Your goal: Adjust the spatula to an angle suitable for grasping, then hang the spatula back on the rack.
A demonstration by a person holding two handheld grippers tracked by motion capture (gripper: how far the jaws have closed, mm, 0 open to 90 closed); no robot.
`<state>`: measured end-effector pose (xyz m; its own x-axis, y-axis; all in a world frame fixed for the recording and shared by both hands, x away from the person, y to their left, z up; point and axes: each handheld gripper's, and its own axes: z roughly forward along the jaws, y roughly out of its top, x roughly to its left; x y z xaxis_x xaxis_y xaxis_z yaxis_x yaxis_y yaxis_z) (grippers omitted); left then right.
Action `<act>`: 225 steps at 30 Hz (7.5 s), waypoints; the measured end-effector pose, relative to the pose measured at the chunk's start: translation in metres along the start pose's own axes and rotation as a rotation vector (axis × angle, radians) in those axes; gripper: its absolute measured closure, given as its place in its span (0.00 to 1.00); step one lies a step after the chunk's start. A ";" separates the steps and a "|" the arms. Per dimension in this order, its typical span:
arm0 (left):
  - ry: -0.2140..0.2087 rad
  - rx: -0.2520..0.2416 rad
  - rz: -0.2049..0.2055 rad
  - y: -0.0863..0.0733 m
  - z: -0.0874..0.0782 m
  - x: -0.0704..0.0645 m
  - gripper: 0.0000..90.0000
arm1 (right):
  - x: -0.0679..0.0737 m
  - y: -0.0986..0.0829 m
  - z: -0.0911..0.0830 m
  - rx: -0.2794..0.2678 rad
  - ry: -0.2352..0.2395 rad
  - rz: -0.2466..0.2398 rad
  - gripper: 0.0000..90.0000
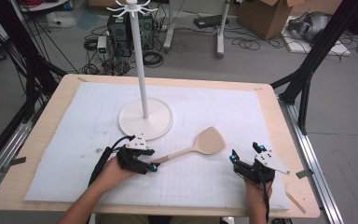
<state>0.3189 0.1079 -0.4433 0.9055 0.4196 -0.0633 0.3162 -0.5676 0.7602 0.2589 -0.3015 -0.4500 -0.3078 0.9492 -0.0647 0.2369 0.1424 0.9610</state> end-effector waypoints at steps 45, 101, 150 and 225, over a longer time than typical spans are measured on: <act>-0.246 -0.119 0.266 0.004 -0.018 -0.011 0.81 | -0.003 -0.002 -0.005 -0.053 -0.019 0.054 0.18; 0.343 -0.504 -0.189 -0.072 -0.121 0.028 0.21 | 0.018 0.036 0.008 0.024 0.326 -0.015 0.16; 0.319 -0.490 -0.192 -0.073 -0.114 0.027 0.22 | 0.136 0.051 0.085 0.465 0.951 -0.541 0.57; -0.023 -0.641 -0.191 0.040 -0.105 0.002 0.71 | 0.141 0.108 0.054 0.146 0.751 -0.385 0.87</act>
<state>0.3037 0.1603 -0.3450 0.8583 0.4517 -0.2436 0.2476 0.0514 0.9675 0.2910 -0.1366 -0.3699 -0.9079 0.3969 -0.1349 0.0910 0.5008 0.8608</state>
